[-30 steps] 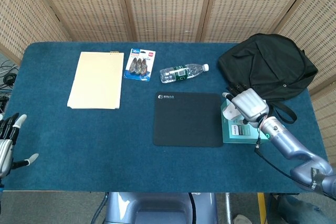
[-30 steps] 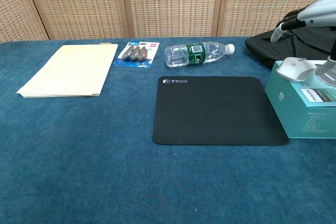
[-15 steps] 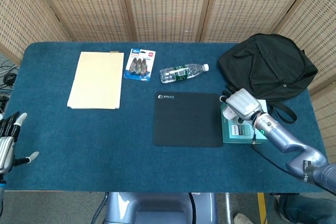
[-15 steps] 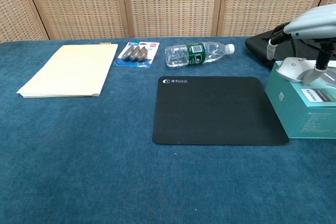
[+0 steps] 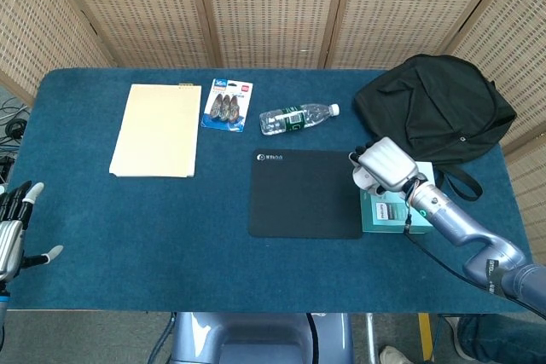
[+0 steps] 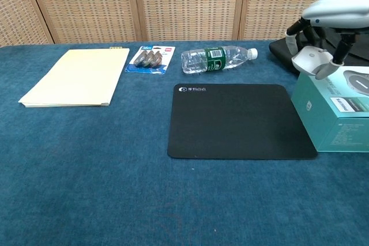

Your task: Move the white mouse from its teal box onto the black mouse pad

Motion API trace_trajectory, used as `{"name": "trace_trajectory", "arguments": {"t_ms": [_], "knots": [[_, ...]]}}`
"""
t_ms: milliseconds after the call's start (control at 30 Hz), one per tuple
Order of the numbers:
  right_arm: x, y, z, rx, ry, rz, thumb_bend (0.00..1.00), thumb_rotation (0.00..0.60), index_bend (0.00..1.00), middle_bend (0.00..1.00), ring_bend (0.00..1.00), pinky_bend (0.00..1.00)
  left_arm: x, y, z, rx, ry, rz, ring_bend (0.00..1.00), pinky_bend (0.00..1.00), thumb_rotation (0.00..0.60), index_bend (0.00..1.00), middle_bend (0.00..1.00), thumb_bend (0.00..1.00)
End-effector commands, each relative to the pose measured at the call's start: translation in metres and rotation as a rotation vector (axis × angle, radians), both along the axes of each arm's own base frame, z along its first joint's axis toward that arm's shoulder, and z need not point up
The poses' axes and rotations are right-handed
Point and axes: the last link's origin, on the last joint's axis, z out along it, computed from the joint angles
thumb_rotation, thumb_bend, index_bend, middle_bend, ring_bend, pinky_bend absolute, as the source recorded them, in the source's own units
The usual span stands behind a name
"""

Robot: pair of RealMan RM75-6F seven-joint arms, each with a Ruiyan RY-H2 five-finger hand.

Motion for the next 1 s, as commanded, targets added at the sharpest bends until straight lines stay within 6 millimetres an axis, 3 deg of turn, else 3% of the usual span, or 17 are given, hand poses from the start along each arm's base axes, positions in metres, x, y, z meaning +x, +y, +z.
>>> {"name": "trace_trajectory", "arguments": {"t_ms": [33, 167, 200, 233, 433, 500, 700, 1000], "knots": [[0.013, 0.004, 0.002, 0.004, 0.0, 0.069, 0.35, 0.6, 0.62, 0.61, 0.51, 0.5, 0.0, 0.0, 0.0, -0.002, 0.0, -0.001, 0.0, 0.0, 0.6, 0.0, 0.0, 0.03], [0.037, 0.008, -0.01, 0.032, 0.041, 0.174, 0.38, 0.6, 0.62, 0.6, 0.51, 0.5, 0.0, 0.001, -0.001, -0.009, 0.002, -0.002, 0.0, 0.0, 0.6, 0.0, 0.0, 0.03], [0.057, 0.013, -0.023, 0.05, 0.081, 0.286, 0.39, 0.6, 0.62, 0.59, 0.51, 0.5, 0.0, 0.001, -0.002, -0.01, 0.002, -0.002, 0.0, 0.0, 0.6, 0.0, 0.0, 0.03], [0.065, 0.014, -0.031, 0.057, 0.093, 0.331, 0.4, 0.6, 0.62, 0.58, 0.51, 0.5, 0.0, 0.001, -0.002, -0.011, 0.003, -0.002, 0.0, 0.0, 0.6, 0.0, 0.0, 0.03], [0.094, 0.019, -0.082, 0.148, 0.184, 0.502, 0.6, 0.6, 0.62, 0.57, 0.51, 0.5, 0.0, 0.002, -0.005, -0.023, 0.011, -0.014, 0.0, 0.0, 0.6, 0.0, 0.0, 0.03], [0.101, 0.021, -0.098, 0.179, 0.227, 0.562, 0.61, 0.6, 0.62, 0.57, 0.51, 0.5, -0.001, 0.003, -0.006, -0.028, 0.01, -0.01, 0.0, 0.0, 0.6, 0.0, 0.0, 0.03], [0.104, 0.017, -0.133, 0.239, 0.366, 0.679, 0.61, 0.6, 0.63, 0.58, 0.51, 0.5, -0.007, 0.007, -0.008, -0.053, -0.002, 0.013, 0.0, 0.0, 0.6, 0.0, 0.0, 0.03], [0.098, -0.001, -0.144, 0.27, 0.455, 0.721, 0.61, 0.6, 0.63, 0.58, 0.51, 0.5, -0.015, 0.016, -0.01, -0.073, -0.019, 0.051, 0.0, 0.0, 0.6, 0.0, 0.0, 0.03]]}}
